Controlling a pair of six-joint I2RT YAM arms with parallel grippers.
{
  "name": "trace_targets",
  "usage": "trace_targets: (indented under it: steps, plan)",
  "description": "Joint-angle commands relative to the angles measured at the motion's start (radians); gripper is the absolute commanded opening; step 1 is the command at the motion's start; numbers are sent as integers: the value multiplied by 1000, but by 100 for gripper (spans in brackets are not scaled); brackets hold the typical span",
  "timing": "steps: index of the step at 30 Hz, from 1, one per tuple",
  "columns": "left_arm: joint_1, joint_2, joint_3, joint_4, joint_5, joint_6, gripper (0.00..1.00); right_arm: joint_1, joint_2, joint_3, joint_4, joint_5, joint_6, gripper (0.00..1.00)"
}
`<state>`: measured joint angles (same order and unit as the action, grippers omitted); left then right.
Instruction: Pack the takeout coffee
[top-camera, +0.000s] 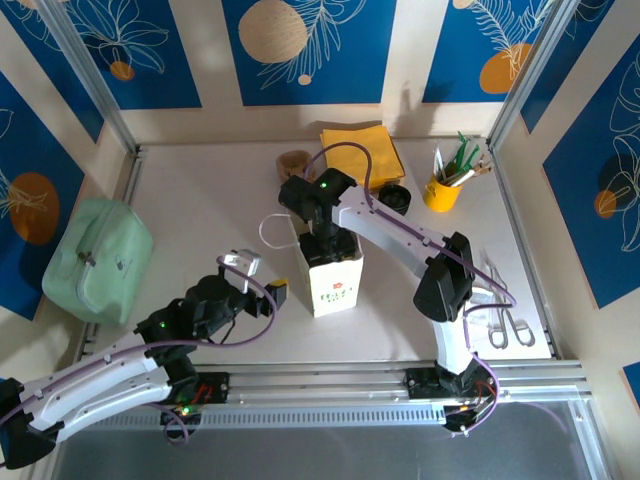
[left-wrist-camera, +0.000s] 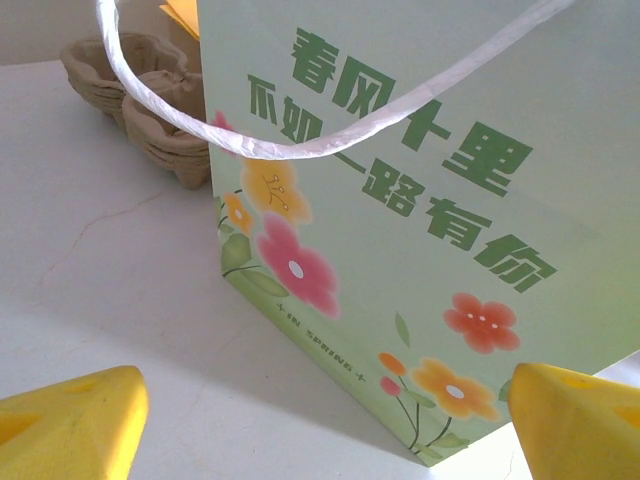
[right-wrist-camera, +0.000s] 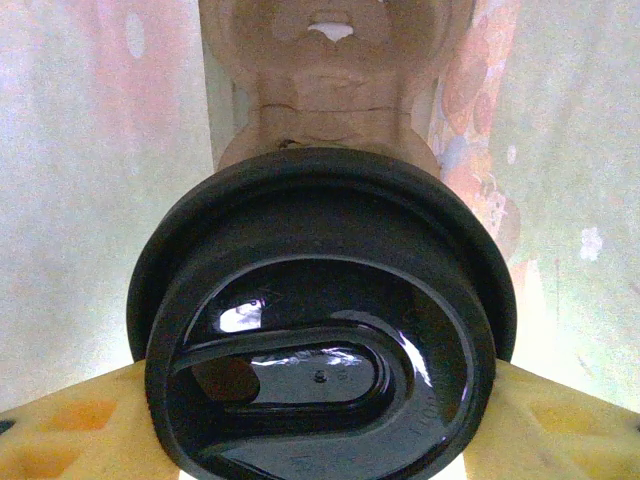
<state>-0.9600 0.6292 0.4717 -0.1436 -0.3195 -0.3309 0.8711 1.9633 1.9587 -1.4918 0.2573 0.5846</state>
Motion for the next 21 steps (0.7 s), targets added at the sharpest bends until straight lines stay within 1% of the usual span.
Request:
trace_targets:
  steps: [1,21]
  plan:
    - [-6,-10,-6,-1,-15,14,93,8,-35,-15,-7,-13,15,62]
    - [-6,7,-7,14,-16,10,93,2,-52,-71,32,-23,8,62]
